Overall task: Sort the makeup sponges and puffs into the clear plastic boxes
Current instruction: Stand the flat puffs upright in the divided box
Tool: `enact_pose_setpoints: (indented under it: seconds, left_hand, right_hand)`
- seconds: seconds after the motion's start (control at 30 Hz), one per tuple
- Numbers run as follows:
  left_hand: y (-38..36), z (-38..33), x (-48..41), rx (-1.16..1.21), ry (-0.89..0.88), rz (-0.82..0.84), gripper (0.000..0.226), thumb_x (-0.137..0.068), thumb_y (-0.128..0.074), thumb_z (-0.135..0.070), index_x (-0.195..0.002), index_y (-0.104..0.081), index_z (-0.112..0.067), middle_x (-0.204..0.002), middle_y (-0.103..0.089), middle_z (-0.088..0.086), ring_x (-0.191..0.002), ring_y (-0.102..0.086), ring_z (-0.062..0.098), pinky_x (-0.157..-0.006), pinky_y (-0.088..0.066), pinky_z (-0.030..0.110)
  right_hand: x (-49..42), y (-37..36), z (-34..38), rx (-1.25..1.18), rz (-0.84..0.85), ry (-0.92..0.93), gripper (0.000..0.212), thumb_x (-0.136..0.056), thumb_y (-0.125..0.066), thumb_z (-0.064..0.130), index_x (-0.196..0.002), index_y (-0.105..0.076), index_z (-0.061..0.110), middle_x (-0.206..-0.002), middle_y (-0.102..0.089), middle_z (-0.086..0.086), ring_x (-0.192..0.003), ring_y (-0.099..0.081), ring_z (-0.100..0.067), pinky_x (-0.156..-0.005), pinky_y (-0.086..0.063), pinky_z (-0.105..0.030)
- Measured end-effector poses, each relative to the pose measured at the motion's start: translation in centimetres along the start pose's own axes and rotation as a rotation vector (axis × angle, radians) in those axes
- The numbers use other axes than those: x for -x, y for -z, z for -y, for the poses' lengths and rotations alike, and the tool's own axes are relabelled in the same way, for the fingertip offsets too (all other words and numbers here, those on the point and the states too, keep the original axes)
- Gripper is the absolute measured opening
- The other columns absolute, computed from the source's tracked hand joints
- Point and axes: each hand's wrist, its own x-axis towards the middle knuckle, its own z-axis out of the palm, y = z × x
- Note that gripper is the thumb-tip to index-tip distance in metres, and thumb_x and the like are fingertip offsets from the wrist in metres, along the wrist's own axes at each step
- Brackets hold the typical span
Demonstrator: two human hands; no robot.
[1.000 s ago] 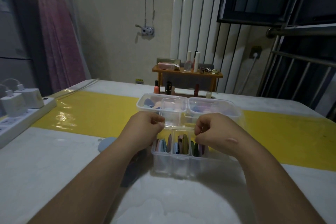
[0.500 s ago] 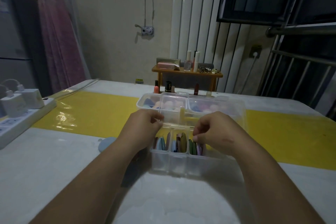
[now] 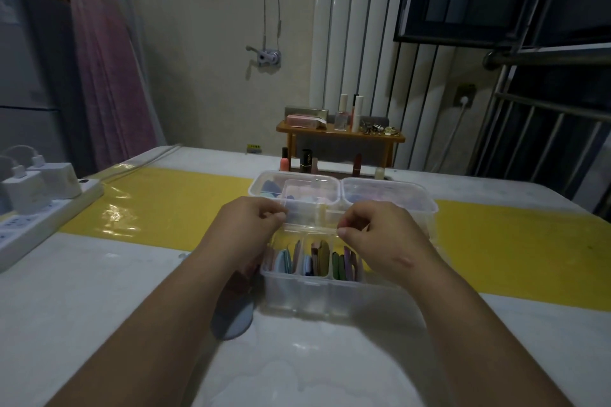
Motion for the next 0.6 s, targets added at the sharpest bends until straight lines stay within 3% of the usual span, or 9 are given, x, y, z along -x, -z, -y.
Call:
enact_pose_setpoints:
  seconds: [0.1, 0.23, 0.37, 0.53, 0.6]
  left_hand:
    - [1.0, 0.2, -0.2, 0.132, 0.037, -0.082, 0.017, -0.094, -0.061, -0.022, -0.104, -0.074, -0.026, -0.093, -0.069, -0.005, -0.079, -0.063, 0.009, -0.053, -0.048, 0.020]
    - [2.2, 1.1, -0.5, 0.091, 0.065, -0.125, 0.030, -0.092, -0.056, -0.007, -0.092, -0.072, -0.032, -0.095, -0.070, -0.008, -0.087, -0.064, 0.014, -0.063, -0.046, 0.026]
    - [2.7, 1.3, -0.6, 0.010, 0.149, -0.067, 0.043, -0.080, -0.049, 0.007, -0.089, -0.074, -0.026, -0.095, -0.069, -0.004, -0.074, -0.064, 0.013, -0.050, -0.045, 0.022]
    - [2.4, 1.2, -0.2, -0.092, 0.139, 0.077, 0.004, -0.073, -0.077, -0.023, -0.075, -0.073, -0.025, -0.077, -0.072, -0.003, -0.076, -0.066, 0.017, -0.072, -0.058, 0.037]
    - [2.3, 1.2, 0.0, -0.185, 0.134, 0.099, 0.012, -0.071, -0.080, -0.032, -0.075, -0.071, -0.025, -0.075, -0.071, -0.004, -0.073, -0.066, 0.016, -0.072, -0.059, 0.038]
  right_hand:
    - [-0.1, 0.0, -0.1, -0.009, -0.013, 0.007, 0.016, -0.094, -0.063, 0.024, -0.083, -0.062, 0.035, -0.083, -0.062, 0.015, -0.077, -0.055, -0.002, -0.061, -0.040, -0.016]
    - [0.0, 0.0, -0.1, -0.005, -0.016, 0.012, 0.018, -0.095, -0.063, 0.023, -0.082, -0.061, 0.035, -0.080, -0.061, 0.014, -0.073, -0.055, -0.002, -0.059, -0.038, -0.016]
    - [0.0, 0.0, -0.3, -0.015, -0.025, 0.008, 0.016, -0.094, -0.064, 0.023, -0.083, -0.063, 0.035, -0.082, -0.063, 0.014, -0.075, -0.057, -0.004, -0.064, -0.043, -0.019]
    - [0.0, 0.0, -0.5, -0.023, -0.030, 0.014, 0.015, -0.094, -0.064, 0.022, -0.084, -0.063, 0.034, -0.082, -0.063, 0.013, -0.075, -0.057, -0.004, -0.063, -0.042, -0.018]
    - [0.0, 0.0, -0.5, -0.017, -0.031, 0.019, 0.015, -0.094, -0.064, 0.023, -0.084, -0.063, 0.034, -0.082, -0.063, 0.013, -0.075, -0.057, -0.004, -0.062, -0.042, -0.018]
